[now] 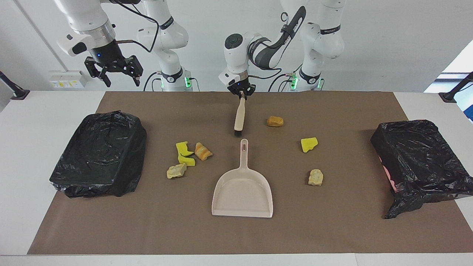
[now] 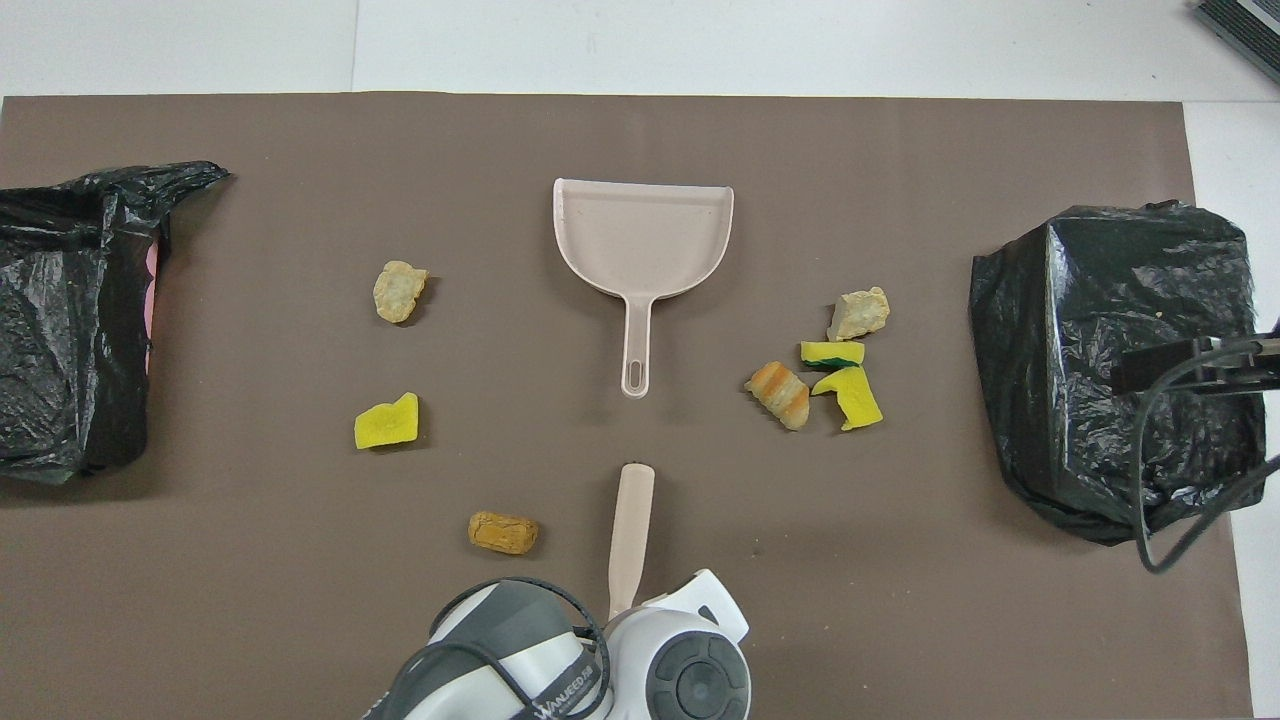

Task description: Sweep and dump trash in bin

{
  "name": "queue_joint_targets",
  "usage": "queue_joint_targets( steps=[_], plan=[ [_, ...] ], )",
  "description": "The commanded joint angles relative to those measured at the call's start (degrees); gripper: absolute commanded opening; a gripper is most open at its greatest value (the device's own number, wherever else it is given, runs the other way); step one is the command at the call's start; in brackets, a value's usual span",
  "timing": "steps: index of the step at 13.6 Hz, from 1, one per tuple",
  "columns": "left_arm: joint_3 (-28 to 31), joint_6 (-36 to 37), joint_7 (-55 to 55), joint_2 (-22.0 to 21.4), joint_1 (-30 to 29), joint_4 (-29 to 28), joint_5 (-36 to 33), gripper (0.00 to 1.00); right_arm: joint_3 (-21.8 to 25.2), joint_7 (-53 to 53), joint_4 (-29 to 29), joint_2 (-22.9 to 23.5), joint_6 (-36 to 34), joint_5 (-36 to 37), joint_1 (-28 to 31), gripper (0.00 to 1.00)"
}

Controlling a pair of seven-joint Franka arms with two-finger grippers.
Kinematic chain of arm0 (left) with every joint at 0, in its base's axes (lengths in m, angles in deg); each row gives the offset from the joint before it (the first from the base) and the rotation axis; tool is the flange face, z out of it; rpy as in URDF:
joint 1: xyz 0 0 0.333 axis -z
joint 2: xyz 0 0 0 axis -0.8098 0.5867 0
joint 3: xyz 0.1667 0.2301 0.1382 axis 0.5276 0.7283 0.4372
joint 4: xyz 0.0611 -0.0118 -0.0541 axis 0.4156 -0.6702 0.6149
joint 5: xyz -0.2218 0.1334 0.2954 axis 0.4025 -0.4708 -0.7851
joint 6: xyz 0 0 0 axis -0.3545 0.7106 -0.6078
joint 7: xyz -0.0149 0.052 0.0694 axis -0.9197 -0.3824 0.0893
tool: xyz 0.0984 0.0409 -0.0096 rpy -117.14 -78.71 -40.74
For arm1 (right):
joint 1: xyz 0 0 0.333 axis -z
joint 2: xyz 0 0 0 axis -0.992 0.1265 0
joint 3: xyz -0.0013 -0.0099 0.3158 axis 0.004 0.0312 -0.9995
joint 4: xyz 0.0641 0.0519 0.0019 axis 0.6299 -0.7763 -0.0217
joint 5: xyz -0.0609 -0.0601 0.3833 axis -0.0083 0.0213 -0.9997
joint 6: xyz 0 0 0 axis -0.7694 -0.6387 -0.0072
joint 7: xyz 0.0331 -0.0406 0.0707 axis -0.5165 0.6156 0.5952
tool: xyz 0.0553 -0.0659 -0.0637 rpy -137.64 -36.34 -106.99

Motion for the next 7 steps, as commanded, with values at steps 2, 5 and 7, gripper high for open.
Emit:
queue_joint_targets(
  steps=[2, 5, 7],
  plan=[
    [0.0, 7.7, -6.0, -5.0, -2.9, -2.9, 0.8, 0.0, -3.2, -5.4, -1.1, 0.6, 3.1, -1.1, 0.2, 1.0],
    [0.0, 7.8, -10.0, -8.0, -4.2, -8.1, 0.9, 0.0, -6.2, -9.6, -0.8, 2.6, 5.1, -2.1, -0.1, 1.0],
    [0.0, 8.9, -13.7, -8.4, -7.4, -9.3, 1.0, 0.0, -6.6, -12.6, -0.7, 4.3, 6.4, -2.2, -1.9, 1.0]
  ],
)
